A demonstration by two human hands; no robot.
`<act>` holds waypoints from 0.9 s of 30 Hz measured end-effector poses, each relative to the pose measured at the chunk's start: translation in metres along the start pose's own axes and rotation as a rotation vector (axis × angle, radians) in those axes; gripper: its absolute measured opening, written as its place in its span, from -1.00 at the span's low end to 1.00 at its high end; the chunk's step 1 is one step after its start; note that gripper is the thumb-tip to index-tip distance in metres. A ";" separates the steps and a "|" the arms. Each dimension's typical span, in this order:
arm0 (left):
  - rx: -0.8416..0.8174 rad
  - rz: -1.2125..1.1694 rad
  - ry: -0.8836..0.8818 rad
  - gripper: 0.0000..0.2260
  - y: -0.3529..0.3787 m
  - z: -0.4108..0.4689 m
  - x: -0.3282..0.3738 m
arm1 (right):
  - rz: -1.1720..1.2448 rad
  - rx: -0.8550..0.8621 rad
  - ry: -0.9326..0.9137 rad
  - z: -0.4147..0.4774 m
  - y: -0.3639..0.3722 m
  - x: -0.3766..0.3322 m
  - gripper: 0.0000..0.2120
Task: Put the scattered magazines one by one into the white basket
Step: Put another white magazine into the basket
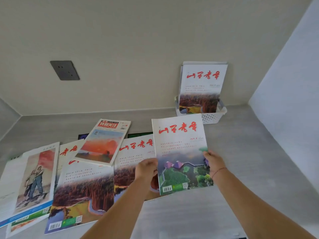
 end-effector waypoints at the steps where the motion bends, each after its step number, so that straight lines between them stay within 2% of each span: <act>1: 0.008 0.016 0.010 -0.89 0.006 0.004 0.012 | 0.012 0.009 -0.001 0.006 -0.002 -0.008 -0.76; 3: 0.025 0.056 0.045 -0.82 0.016 0.015 0.041 | 0.044 0.012 -0.014 0.019 -0.008 -0.028 -0.74; 9: 0.013 0.159 0.276 -0.85 0.063 0.047 0.161 | 0.120 -0.054 -0.150 0.064 -0.013 -0.126 -0.81; 11: 0.058 0.158 0.336 -0.88 0.073 0.059 0.199 | 0.039 -0.082 -0.222 0.080 -0.012 -0.166 -0.79; 13: 0.124 0.159 0.383 -0.88 0.081 0.071 0.232 | -0.034 -0.111 -0.286 0.097 -0.010 -0.202 -0.69; 16: 0.187 0.130 0.426 -0.83 0.101 0.089 0.273 | 0.009 -0.089 -0.361 0.129 -0.013 -0.247 -0.80; 21: 0.282 0.100 0.450 -0.80 0.128 0.115 0.306 | 0.009 -0.112 -0.392 0.187 -0.009 -0.276 -0.80; 27: 0.339 0.079 0.365 -0.78 0.149 0.142 0.292 | -0.025 -0.084 -0.337 0.238 -0.010 -0.255 -0.83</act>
Point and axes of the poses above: each hand's wrist, its own z-axis towards the middle knuckle, its own y-axis out of the palm, x = y × z, the point moved 7 cm from there along z, towards the middle knuckle, and after that the axes turned 12 degrees about z, right-handed, at the moved point
